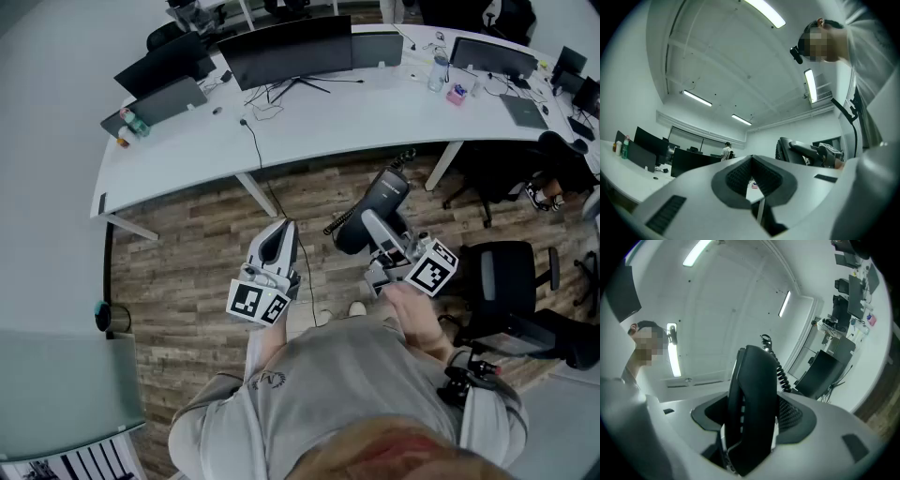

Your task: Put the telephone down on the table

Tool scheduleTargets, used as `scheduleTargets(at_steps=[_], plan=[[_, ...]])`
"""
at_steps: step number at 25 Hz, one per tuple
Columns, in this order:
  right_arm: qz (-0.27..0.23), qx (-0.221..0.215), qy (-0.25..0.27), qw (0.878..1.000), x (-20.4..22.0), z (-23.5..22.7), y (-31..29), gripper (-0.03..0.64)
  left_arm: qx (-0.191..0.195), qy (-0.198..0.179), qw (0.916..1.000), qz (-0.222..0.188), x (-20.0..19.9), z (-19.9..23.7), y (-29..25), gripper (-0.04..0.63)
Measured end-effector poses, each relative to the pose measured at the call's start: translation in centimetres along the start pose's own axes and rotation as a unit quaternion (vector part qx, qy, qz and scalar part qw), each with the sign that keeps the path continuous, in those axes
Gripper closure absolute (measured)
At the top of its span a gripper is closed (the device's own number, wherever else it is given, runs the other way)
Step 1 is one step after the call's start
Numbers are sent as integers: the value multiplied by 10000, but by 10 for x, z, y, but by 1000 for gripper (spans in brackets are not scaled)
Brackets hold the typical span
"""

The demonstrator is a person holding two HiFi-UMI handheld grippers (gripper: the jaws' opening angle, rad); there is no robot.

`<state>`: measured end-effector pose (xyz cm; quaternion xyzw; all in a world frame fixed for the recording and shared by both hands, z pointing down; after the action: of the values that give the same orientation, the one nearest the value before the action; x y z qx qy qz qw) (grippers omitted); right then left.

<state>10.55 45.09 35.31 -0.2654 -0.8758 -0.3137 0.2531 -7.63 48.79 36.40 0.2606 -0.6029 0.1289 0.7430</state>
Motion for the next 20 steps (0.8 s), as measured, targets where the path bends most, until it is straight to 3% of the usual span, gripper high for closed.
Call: scheduleTargets(at_steps=[13,20], plan=[[-156,-152,-137,9997,-21,-25,34,321,86,-32,9997,210,27,-38,-21,584],[-69,-196,-685,9974,-13,-41,46,321,-280,109,9983,507,40,-41,-13,584]])
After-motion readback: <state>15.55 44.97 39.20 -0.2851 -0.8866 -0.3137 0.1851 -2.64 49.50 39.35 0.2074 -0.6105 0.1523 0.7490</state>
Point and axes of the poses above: the fingertips, and each gripper's own axes: y backward along the fingers, z to its left, x out of its underside, the point moved 2 cm from there along y, backward along the fingers, and after that the axes turned 3 degrees about -z, right-handed, at the moved point
